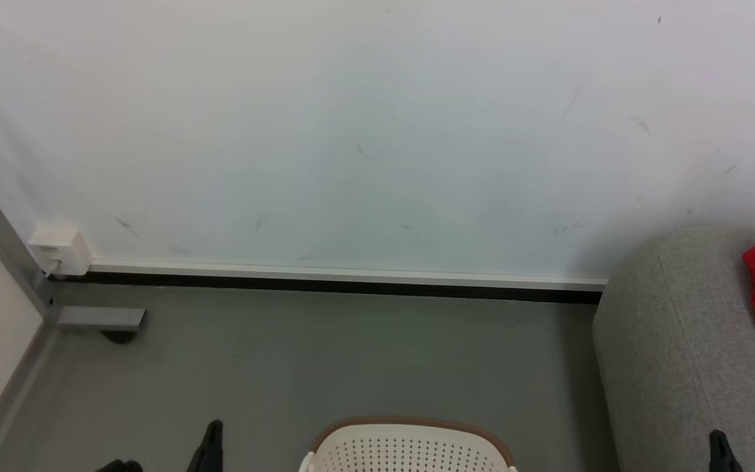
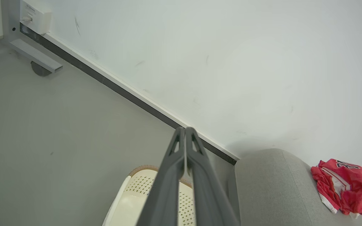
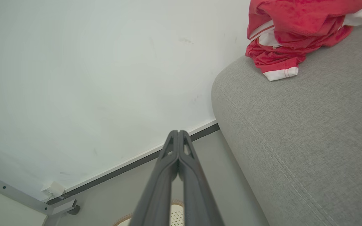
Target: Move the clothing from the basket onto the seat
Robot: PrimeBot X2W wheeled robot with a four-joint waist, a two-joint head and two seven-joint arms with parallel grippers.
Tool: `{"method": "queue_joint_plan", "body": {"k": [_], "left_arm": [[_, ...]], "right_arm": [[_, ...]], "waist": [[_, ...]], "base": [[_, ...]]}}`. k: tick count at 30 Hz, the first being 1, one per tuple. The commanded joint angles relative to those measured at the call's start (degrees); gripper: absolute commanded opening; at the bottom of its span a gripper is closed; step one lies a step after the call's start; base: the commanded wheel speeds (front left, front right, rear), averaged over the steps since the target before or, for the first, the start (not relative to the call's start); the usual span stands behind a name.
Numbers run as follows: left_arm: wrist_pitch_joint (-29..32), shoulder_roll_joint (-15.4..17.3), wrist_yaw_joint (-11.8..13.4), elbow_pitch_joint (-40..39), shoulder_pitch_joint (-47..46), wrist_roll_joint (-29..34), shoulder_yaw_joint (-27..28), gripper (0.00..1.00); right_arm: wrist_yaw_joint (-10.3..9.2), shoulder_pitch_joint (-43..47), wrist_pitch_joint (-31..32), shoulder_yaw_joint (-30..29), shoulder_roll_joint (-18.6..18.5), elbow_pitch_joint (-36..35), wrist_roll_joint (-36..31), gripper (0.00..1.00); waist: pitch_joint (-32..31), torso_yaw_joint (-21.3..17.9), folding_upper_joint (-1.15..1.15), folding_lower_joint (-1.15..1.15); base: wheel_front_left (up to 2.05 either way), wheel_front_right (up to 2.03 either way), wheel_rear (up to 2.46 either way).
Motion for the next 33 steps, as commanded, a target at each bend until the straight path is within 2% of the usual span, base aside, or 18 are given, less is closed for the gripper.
{"method": "queue_joint_plan", "body": {"k": [1,33], "left_arm": [[0.6,0.2,-0.3,-1.0,-1.7,-2.6,0.7,0.0],[6.7,0.2,-2.0,-2.6,-4.1,-25.3,5.0,0.0]], "right_arm": [[-0.03,-1.8,0.7,-0.2,-0.6,-0.5,2.7,0.0],[-0.07,-6.8,6.8,-0.5,-0.8,0.0,25.9,0.0]], "waist": [[0.1,0.0,0.0,0.0],[1.2,-0.1,0.0,0.0]], "base": [[0.0,0.0,0.0],[0.0,0.0,0.0]]}}
